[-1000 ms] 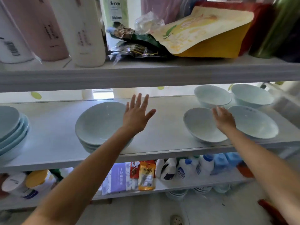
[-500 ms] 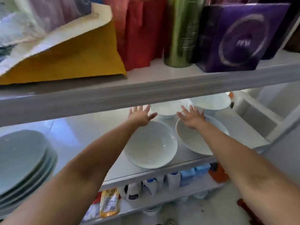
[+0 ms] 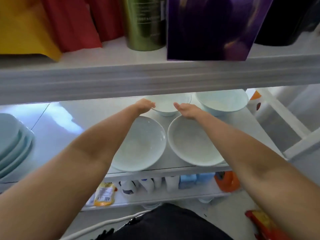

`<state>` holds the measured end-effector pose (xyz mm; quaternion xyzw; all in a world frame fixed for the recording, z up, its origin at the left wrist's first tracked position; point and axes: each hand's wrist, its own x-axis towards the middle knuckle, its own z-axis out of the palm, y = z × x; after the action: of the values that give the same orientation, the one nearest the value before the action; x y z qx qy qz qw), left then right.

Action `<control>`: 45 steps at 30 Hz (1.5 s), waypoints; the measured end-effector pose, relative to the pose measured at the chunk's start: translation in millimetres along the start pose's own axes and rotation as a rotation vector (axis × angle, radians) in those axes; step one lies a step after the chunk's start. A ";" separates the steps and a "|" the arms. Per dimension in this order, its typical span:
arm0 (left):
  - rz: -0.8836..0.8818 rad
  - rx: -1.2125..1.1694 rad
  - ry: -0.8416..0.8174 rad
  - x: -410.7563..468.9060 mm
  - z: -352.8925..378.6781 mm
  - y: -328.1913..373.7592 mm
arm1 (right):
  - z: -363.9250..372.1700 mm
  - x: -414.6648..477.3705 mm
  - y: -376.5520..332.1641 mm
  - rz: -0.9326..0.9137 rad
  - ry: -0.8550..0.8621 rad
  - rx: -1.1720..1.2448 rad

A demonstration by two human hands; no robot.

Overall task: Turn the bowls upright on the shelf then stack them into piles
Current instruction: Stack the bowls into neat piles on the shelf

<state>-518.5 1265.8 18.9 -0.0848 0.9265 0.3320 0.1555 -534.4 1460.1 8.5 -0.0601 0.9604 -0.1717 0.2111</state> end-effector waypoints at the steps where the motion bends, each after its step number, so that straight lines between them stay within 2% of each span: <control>1: 0.007 0.009 0.019 0.3 1.1 -1.0 | -1.3 0.4 0.0 -0.006 0.006 0.029; 9: 0.130 0.038 0.169 -16.9 -6.4 5.6 | -9.2 2.8 9.1 -0.169 0.119 0.034; 18: 0.247 0.096 0.310 -64.1 -31.7 -4.5 | -8.7 -31.8 -18.2 -0.222 0.516 0.142; 24: 0.372 0.115 0.385 -118.5 -43.8 -41.6 | 11.4 -85.5 -41.3 -0.289 0.666 0.090; 33: 0.344 -0.028 0.349 -196.2 -27.3 -98.8 | 71.3 -159.3 -68.0 -0.324 0.682 0.017; 40: 0.299 -0.049 0.278 -215.4 -5.3 -125.8 | 107.8 -180.3 -71.8 -0.273 0.615 -0.062; 45: 0.291 -0.018 0.231 -216.5 14.0 -139.4 | 125.4 -175.4 -63.4 -0.324 0.635 -0.092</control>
<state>-276.1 1179.8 1.1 0.0113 0.9377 0.3472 -0.0026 -319.7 1395.6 -8.3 -0.1647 0.9628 -0.1695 -0.1309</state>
